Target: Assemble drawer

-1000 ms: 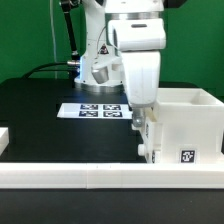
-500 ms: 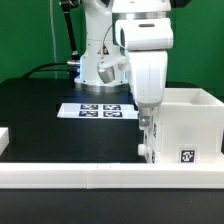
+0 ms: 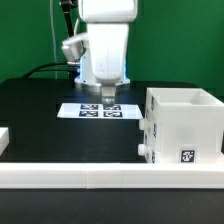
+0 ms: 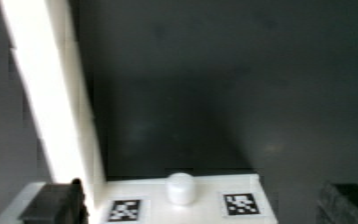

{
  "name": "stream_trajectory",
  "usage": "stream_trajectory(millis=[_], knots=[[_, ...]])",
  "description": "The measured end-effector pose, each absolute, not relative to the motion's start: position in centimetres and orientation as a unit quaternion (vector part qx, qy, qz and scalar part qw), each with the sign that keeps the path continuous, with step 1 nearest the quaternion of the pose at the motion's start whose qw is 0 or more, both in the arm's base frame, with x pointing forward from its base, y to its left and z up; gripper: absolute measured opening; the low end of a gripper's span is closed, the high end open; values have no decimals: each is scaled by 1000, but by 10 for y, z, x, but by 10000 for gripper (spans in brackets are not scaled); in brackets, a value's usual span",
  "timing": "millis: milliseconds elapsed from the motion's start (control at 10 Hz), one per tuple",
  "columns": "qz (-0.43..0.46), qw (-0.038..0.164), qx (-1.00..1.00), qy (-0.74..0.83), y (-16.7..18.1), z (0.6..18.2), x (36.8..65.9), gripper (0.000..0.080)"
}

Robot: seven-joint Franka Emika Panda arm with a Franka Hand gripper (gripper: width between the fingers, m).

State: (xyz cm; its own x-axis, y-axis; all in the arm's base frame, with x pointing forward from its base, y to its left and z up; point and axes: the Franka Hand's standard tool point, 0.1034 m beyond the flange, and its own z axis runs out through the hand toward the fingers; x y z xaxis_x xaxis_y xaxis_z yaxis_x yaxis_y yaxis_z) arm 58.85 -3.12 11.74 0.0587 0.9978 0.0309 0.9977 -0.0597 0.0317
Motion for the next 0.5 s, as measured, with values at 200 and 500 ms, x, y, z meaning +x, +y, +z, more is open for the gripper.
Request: stream_trajectory(millis=[200, 500], knots=[[31, 11, 729, 683, -34, 122, 590, 649], [31, 10, 730, 683, -34, 120, 589, 649]])
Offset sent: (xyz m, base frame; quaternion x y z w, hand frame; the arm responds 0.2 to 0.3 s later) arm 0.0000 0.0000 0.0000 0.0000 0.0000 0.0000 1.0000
